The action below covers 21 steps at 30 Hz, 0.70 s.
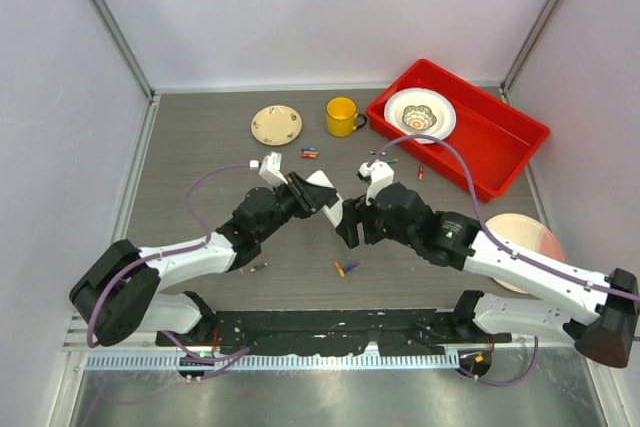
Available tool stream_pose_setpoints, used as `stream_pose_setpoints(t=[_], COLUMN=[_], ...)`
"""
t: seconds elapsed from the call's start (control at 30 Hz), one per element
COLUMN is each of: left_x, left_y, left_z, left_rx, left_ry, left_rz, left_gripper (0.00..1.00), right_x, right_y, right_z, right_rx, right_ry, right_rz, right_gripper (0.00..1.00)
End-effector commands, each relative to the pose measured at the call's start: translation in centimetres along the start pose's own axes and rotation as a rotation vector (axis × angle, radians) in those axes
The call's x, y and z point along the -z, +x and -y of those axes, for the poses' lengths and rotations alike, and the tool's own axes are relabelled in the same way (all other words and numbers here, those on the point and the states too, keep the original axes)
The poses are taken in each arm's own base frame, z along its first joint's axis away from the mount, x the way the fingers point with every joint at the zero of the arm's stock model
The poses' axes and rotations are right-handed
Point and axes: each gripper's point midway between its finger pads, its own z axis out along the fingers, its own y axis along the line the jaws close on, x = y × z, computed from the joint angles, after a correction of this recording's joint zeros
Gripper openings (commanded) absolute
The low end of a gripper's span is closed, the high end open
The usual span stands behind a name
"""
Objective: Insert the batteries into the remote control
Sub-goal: Adjust the remote control.
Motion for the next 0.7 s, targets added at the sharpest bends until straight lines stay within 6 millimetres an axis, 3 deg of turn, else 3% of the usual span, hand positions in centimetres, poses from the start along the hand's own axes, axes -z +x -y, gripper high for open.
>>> stream_pose_setpoints(t=[0.0, 0.17, 0.3, 0.47, 0.6, 0.67], left_x=[0.6, 1.9, 2.8, 3.3, 3.5, 3.6], left_y=[-4.7, -6.8, -7.2, -7.1, -7.0, -6.8], left_z=[2.0, 3.3, 2.8, 3.4, 3.7, 4.0], left_rx=[-0.061, -0.097, -0.12, -0.128, -0.114, -0.11], left_ry=[0.038, 0.121, 0.127, 0.167, 0.193, 0.21], left_rz=[0.2, 0.328, 0.376, 0.38, 0.379, 0.37], left_gripper=[0.0, 0.0, 0.0, 0.0, 0.0, 0.0], right_x=[0.8, 0.4, 0.5, 0.5, -1.2, -1.1], right_y=[-2.1, -3.1, -4.4, -5.6, -5.3, -5.7], right_z=[-0.8, -0.5, -0.7, -1.3, -1.0, -1.9], right_rx=[-0.153, -0.447, -0.649, -0.74, -0.765, -0.763], right_ry=[-0.047, -0.096, -0.199, -0.398, -0.418, -0.474], right_rz=[0.153, 0.325, 0.4, 0.393, 0.339, 0.333], right_gripper=[0.77, 0.78, 0.79, 0.79, 0.76, 0.73])
